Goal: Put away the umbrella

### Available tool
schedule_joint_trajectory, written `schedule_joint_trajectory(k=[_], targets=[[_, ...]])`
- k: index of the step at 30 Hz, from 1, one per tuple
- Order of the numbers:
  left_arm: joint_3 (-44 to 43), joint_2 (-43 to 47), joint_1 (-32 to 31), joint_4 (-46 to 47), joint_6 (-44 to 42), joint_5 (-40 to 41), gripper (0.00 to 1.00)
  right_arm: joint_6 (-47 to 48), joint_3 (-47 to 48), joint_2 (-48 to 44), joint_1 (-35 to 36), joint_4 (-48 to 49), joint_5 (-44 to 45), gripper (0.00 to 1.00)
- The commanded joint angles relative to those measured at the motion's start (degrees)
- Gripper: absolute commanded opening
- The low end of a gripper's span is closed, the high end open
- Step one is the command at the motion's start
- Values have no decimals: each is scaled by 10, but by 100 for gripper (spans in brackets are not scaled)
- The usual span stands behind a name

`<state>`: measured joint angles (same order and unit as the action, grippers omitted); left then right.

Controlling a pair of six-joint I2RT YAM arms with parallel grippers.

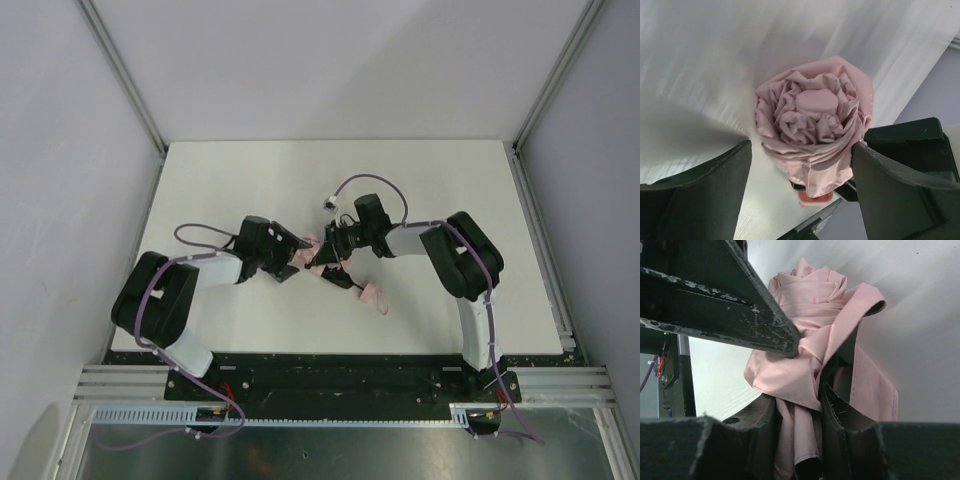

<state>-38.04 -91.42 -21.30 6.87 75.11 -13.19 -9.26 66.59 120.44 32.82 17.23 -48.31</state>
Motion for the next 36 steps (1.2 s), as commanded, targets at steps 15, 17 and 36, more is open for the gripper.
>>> schedule_joint_trajectory(k=[15,17,36], targets=[[-7,-116,-37,-5,-49,130,39,37,-1,37,10,-167,32,0],[0,-113,-37,-8,-58,130,32,35,4,27,11,-169,37,0],[11,-96,-41,-30,-105,146,10,68,75,-170,34,-322,276,80]])
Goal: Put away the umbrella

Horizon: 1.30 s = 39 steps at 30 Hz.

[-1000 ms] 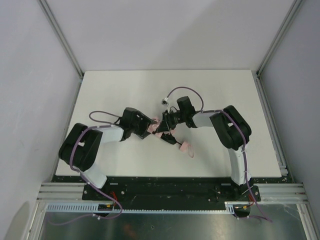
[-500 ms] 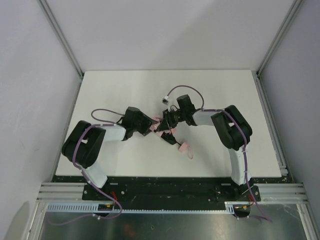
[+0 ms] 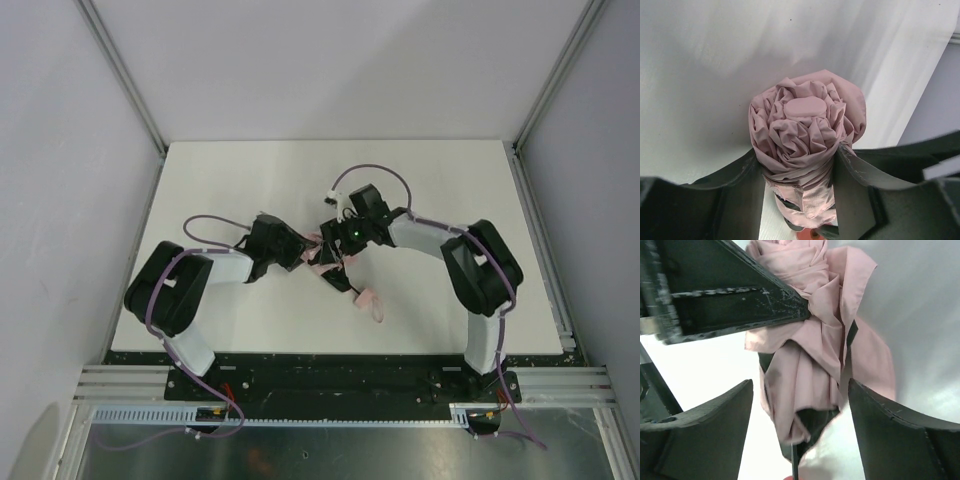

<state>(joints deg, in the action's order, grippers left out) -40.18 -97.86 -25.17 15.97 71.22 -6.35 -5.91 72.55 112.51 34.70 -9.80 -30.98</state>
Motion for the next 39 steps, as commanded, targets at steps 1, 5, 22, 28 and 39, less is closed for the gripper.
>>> schedule_joint_trajectory(k=[1,5,22,28,39], targets=[[32,-30,-2,-121,-67,76,10,46,10,-107,31,-52,137,82],[28,-22,-2,-123,-66,69,10,82,-10,-139,94,-27,263,89],[21,-6,-1,-130,-45,26,10,251,-112,-13,251,266,587,89],[22,-3,-1,-130,-44,19,10,277,-113,35,254,329,640,85],[19,14,-1,-130,-62,19,10,117,-103,51,180,139,453,28]])
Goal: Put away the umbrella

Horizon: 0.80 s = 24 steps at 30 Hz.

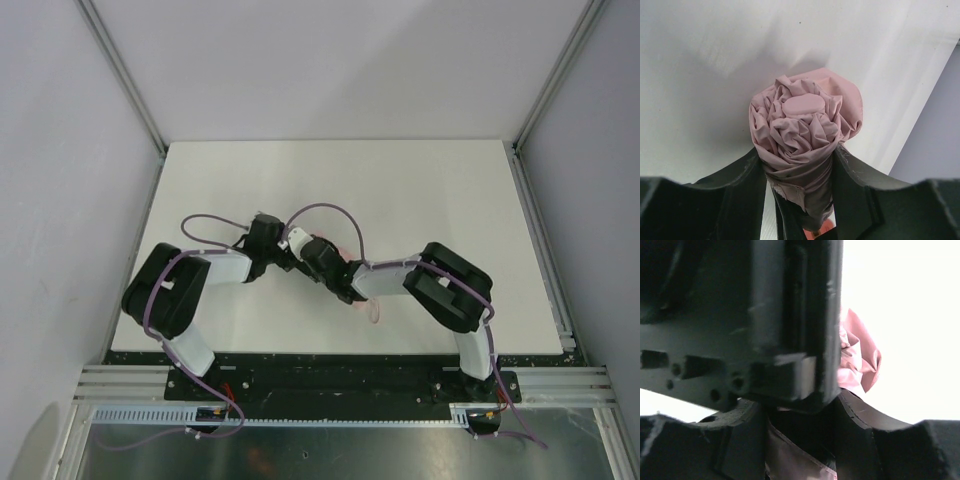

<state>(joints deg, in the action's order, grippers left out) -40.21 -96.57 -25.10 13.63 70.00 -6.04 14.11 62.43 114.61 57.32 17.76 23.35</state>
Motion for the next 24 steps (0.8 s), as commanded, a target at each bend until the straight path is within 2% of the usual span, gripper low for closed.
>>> schedule_joint_trajectory(k=[1,5,8,11,13,18,24], targets=[[19,2,-1,-106,-49,14,10,-93,1,36,-51,-151,-108,22],[18,18,-1,-107,-57,19,11,-113,15,51,-61,-202,-174,8],[15,39,3,-108,-67,18,25,-128,22,52,-78,-226,-247,2],[13,70,13,-111,-70,10,48,-142,23,54,-93,-234,-322,0],[14,93,23,-113,-76,3,59,-154,24,60,-104,-234,-372,0],[20,148,58,-125,-100,-30,74,-189,27,73,-143,-237,-485,0],[41,206,95,-132,-104,-70,86,-221,29,90,-186,-222,-602,0]])
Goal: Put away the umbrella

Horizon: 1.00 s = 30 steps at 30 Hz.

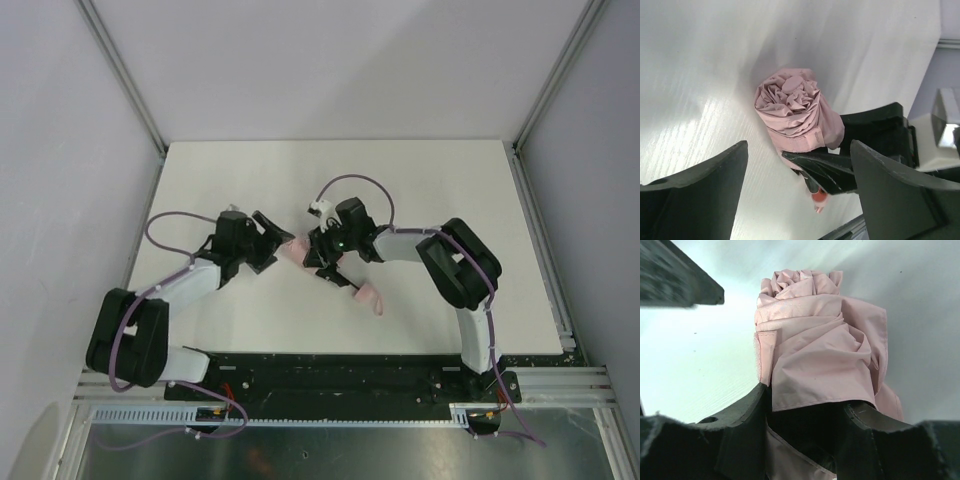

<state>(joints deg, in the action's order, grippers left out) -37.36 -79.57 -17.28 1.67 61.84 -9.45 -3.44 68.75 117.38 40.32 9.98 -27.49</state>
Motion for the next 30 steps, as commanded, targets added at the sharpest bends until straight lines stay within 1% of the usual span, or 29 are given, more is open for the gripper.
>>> schedule_joint_trajectory(k=[1,4,9,13,15,20,23,25,26,28,30], targets=[[14,38,18,-13,-16,-42,87,-51,-33,67,-21,-140,-108,0],[16,26,19,-13,15,-57,90,-63,-28,84,-35,-130,-155,0],[-17,-40,13,-12,44,-81,93,-86,-17,116,-55,-110,-218,0],[-37,-72,-4,-7,59,-70,94,-98,-6,134,-61,-106,-255,0],[-41,-87,-14,-3,71,-62,94,-107,-4,139,-65,-87,-270,0],[-42,-129,-30,21,97,-52,92,-111,3,146,-72,-80,-284,0],[-40,-144,-41,26,105,-32,87,-114,4,147,-76,-78,-292,0],[-38,-151,-45,27,113,-23,79,-115,5,146,-76,-79,-297,0],[-37,-155,-48,28,115,-20,74,-115,7,146,-77,-79,-298,0],[-33,-157,-55,28,114,-8,59,-118,10,148,-77,-79,-302,0],[-25,-152,-61,28,112,6,47,-121,13,146,-77,-79,-301,0]])
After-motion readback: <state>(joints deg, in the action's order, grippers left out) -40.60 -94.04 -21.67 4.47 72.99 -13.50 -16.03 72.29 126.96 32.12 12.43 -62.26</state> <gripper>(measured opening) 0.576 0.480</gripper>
